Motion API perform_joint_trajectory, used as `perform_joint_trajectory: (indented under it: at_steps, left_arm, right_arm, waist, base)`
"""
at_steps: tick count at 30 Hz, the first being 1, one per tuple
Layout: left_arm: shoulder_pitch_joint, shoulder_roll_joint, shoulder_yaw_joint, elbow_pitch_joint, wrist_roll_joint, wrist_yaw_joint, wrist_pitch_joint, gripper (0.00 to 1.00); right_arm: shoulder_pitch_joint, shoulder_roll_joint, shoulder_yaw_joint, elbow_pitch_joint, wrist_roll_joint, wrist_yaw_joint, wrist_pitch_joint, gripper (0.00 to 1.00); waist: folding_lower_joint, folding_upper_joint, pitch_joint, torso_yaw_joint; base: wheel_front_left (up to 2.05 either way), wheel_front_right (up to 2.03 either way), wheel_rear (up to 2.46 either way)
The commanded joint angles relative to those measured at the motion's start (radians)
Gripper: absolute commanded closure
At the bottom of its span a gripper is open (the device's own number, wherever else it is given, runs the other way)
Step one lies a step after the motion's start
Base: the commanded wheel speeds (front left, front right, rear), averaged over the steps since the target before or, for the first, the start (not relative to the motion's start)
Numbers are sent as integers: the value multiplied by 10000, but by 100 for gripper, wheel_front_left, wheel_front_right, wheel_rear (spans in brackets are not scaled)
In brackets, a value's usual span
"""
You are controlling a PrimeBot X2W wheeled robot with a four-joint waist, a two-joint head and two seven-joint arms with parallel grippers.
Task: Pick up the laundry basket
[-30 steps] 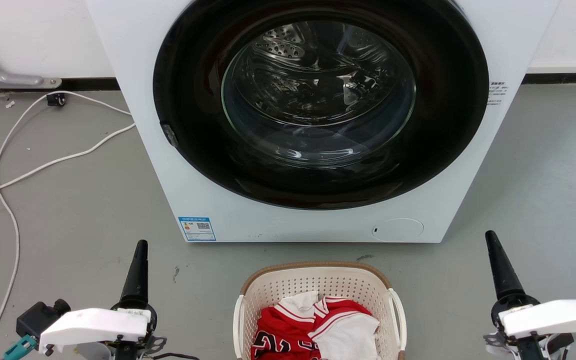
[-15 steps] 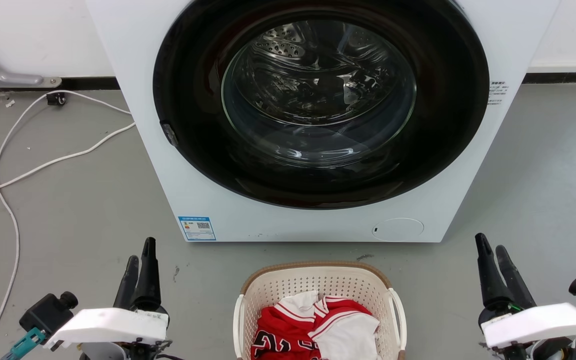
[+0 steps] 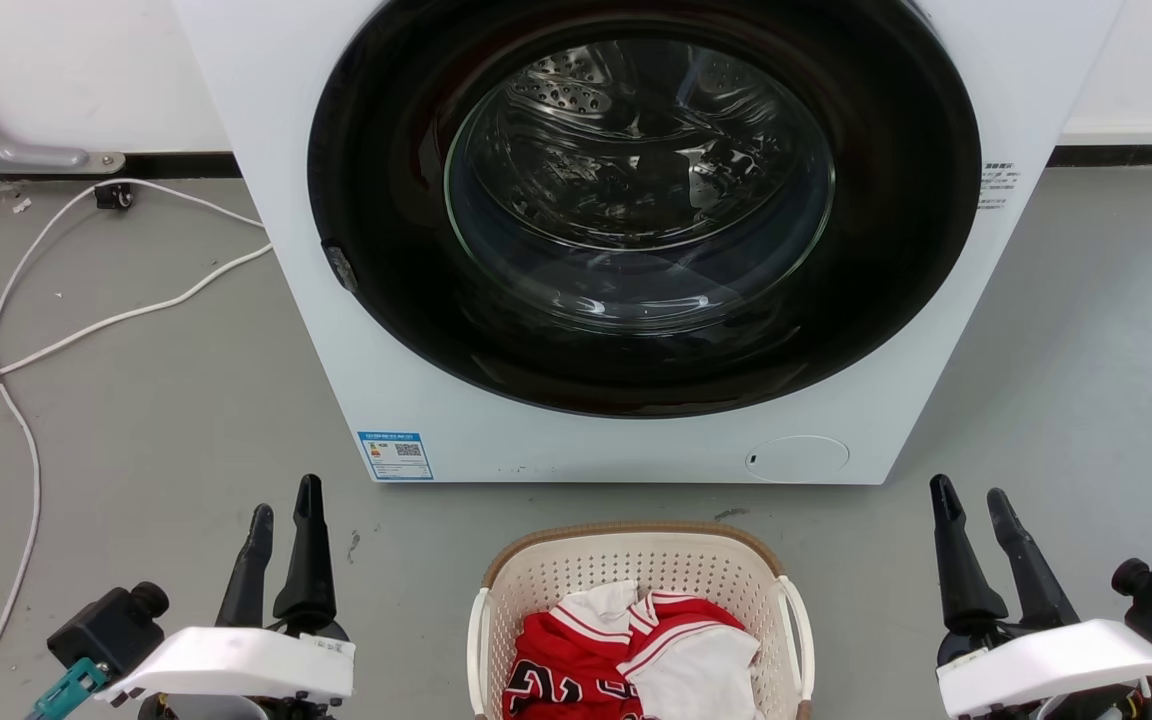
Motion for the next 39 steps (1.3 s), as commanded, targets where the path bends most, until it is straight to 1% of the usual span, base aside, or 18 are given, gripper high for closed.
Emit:
perform_joint_trajectory:
  at_steps: [1,13,23,34,39]
  left_arm:
    - [35,32,-5,-177,293,-40,-93,0]
    - [246,36,-98,-227,1585,34,-423,0]
    - [415,38,-177,-267,2637,232,-669,0]
    - [583,42,-243,-166,3518,265,-924,0]
    - [664,42,-281,-187,3899,347,-1034,0]
  right_arm:
    - [-3,-18,48,-200,-297,0,-112,0]
    - [251,-18,146,-452,-1703,0,-444,0]
    - [426,-17,82,-590,-2787,0,-701,0]
    - [586,-16,31,-606,-3912,0,-947,0]
    - [650,-15,62,-645,-4376,-1,-1051,0]
  waist:
    - [0,0,1,3]
    - [0,0,38,-8]
    - [0,0,62,-9]
    - [0,0,72,1]
    - [0,0,86,14]
  base:
    - [0,0,0]
    - [0,0,0]
    - [0,0,0]
    - [0,0,0]
    - [0,0,0]
